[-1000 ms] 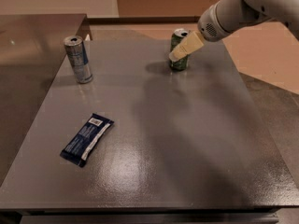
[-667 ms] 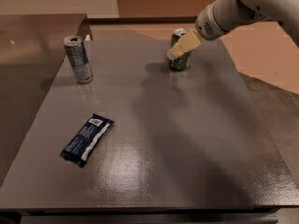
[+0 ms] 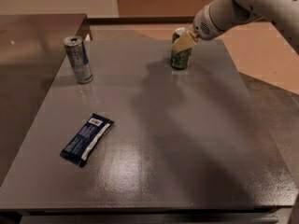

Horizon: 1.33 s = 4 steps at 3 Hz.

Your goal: Knock green can over

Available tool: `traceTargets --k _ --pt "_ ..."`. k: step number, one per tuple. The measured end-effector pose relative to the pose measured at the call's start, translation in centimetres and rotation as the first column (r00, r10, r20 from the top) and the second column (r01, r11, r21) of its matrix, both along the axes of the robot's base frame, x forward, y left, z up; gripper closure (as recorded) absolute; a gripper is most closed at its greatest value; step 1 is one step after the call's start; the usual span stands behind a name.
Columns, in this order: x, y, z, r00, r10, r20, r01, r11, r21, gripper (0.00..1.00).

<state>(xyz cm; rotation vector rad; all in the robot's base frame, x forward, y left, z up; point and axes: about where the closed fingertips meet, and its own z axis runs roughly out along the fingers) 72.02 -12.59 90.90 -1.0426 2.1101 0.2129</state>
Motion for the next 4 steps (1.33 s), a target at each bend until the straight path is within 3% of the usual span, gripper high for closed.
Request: traceTargets --k 2,3,4 --pt "-1.1 0.2 1.1 0.9996 0.03 0.001 -0.03 1.0 0.0 0.88" --pt "-2.5 0.1 3.1 0.9973 0.072 -0.012 -0.073 0.995 -0.073 1.0" --pt "-5.3 -0.2 3.8 0.9869 0.143 -0.075 -0.154 0.97 -0.186 1.0"
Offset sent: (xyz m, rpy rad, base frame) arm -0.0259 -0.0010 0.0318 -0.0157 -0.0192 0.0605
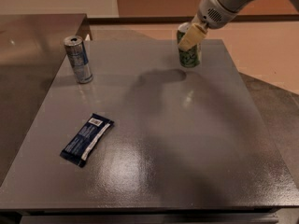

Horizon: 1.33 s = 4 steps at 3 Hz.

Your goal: Knock green can over

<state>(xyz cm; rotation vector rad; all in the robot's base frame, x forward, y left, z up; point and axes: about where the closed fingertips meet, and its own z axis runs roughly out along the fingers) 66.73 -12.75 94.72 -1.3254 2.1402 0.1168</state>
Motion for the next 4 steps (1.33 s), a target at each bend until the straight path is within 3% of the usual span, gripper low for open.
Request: traceTargets --k 1,2,4 --pt "-3.1 -0.5 -0.3 0.9937 0.081 -0.077 -0.09 0.989 -0.115 1.0" --pt "-6.4 -1.1 -1.1 0.9733 0.155 -0.17 -0.189 0.96 -0.207 1.0" --pt "-9.5 -0.4 -2.9 0.9168 0.27 -0.295 -0.35 0.897 -0.269 0.59"
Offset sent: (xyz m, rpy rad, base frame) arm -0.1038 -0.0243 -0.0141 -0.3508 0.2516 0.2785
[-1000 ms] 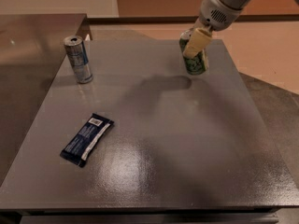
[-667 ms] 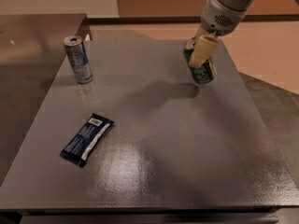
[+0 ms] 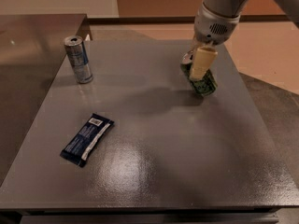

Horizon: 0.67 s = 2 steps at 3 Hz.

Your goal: Knock green can over

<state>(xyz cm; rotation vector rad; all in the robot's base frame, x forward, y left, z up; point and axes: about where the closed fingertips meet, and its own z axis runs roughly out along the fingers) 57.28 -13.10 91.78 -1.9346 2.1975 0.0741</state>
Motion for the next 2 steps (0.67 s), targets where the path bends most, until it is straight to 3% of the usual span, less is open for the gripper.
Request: traceTargets --k 1,2 --pt "-0.08 0.64 -0.44 0.9989 0.041 -0.021 -0.041 0.999 -0.02 0.36" --pt "0.39 0.92 -0.41 0.9992 0.04 -0.003 -0.04 0.999 -0.013 0.12"
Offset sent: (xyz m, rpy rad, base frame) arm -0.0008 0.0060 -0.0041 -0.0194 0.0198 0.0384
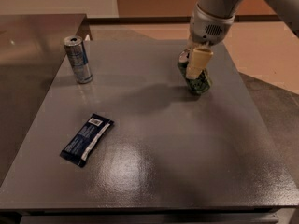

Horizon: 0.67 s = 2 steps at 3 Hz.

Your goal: Knock green can over

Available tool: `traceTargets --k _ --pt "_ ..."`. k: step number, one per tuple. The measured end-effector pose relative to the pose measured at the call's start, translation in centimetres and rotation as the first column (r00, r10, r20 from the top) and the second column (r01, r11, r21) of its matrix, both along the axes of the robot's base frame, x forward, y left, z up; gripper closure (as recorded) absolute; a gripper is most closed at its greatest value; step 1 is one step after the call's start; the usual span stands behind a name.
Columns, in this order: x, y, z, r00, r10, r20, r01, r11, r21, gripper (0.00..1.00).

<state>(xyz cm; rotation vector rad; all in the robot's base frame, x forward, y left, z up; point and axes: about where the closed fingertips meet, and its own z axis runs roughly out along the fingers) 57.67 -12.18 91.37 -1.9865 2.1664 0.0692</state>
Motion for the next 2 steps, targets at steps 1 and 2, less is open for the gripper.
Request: traceTargets --k 1,2 --pt "0.39 0.23 0.01 0.9999 -0.001 0.014 0.0 1.0 0.006 0.0" --pt "0.39 0.24 0.01 0.9999 -0.001 0.014 0.0 1.0 0.007 0.0"
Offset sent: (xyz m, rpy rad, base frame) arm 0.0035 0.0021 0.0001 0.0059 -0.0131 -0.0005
